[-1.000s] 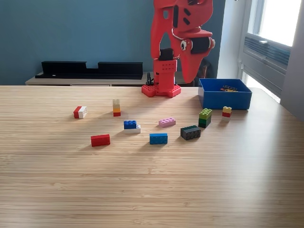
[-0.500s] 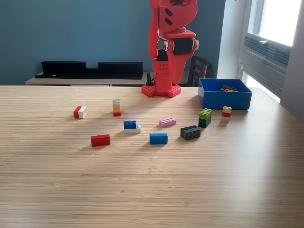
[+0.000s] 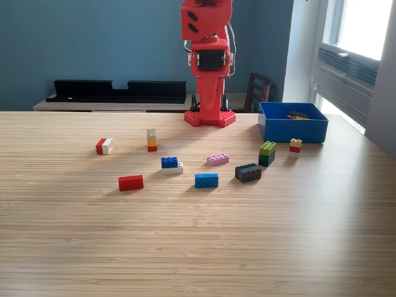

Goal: Grasp a lego block and put it in the bin.

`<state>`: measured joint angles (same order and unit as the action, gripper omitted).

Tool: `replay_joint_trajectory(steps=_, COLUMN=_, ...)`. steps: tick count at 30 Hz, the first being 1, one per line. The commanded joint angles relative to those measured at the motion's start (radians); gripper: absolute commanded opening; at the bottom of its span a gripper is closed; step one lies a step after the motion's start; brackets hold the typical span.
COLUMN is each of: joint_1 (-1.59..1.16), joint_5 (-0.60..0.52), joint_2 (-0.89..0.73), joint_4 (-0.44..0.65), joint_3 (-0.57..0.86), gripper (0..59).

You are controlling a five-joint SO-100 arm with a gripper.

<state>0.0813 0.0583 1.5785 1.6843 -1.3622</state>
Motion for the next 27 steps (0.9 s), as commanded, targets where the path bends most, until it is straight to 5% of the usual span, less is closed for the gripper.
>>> replay_joint_trajectory(steps=1, joint_1=0.094, joint_5=0.034, joint_2=0.064, joint_4=-0.005, joint_3=0.043, gripper=0.1)
replay_joint_trajectory(steps=17, joint_1=0.175, joint_5=0.176, joint_2=0.058, joint_4=-0.189, joint_3=-0.018, gripper=0.3)
replay_joint_trajectory(steps=22, joint_1=0.137, joint_5=0.262, joint_2=0.058, joint_4=-0.23, joint_3=-0.117, gripper=33.0)
replay_joint_trajectory(steps=27, joint_1=0.077, joint_5=0.267, joint_2=0.058, joint_4=-0.258, joint_3=-0.127, gripper=34.0)
